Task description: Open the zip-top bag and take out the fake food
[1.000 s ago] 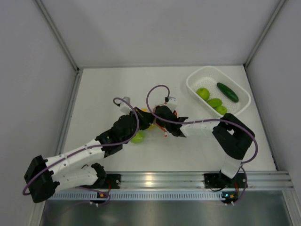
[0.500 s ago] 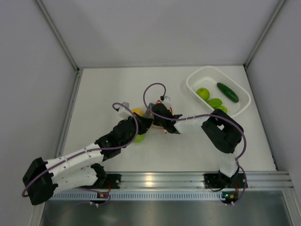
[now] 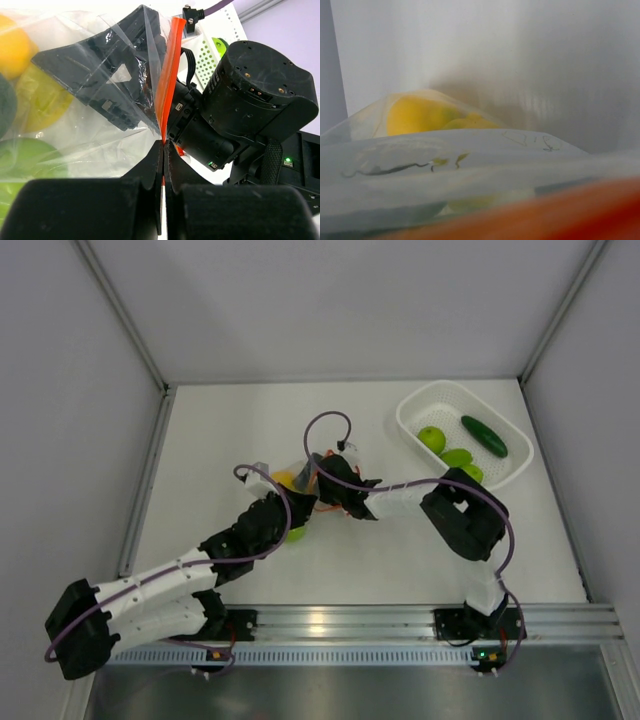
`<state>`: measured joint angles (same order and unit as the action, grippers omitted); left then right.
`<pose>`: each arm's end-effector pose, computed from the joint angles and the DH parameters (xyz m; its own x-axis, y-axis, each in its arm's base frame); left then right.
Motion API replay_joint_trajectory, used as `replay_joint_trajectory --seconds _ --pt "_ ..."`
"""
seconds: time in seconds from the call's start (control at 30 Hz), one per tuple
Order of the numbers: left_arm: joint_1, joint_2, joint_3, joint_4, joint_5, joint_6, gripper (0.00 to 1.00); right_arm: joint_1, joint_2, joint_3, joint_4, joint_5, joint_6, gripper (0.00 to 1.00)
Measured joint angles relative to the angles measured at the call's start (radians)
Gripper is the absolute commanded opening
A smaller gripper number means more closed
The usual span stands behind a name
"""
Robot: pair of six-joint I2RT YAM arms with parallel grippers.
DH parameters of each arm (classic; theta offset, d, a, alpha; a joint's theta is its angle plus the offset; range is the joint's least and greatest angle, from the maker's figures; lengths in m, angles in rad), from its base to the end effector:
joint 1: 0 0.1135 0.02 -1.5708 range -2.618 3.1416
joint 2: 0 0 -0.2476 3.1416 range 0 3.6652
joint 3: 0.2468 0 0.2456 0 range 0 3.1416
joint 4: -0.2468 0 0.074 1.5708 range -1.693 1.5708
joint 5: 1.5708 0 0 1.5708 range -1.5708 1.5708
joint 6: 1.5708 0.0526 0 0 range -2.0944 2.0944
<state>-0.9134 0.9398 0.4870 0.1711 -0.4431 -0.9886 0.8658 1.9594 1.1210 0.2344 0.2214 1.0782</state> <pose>0.1590 -0.1691 0.2294 -0.4805 -0.6124 -0.6277 0.1130 0.6666 -0.7368 0.2815 0.3130 0.1345 -0.7255 0.4738 -0.4991 0.0283 0.7452 0.6662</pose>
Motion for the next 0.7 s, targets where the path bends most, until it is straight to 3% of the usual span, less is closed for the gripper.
replay_joint_trajectory --seconds 0.27,0.47,0.6,0.7 --pt "0.0 -0.002 -0.013 -0.008 -0.023 0.011 0.0 0.016 0.052 0.095 -0.08 0.034 0.002 0.79" --pt "0.0 -0.02 -0.026 -0.015 -0.03 0.016 0.0 0.029 0.109 0.185 -0.154 0.092 -0.012 0.67" --pt "0.0 -0.05 -0.038 -0.024 -0.046 0.02 0.0 0.031 0.109 0.182 -0.166 0.133 -0.023 0.54" --pt "0.001 -0.057 -0.04 -0.032 -0.053 0.023 0.0 0.031 0.106 0.167 -0.15 0.154 -0.023 0.52"
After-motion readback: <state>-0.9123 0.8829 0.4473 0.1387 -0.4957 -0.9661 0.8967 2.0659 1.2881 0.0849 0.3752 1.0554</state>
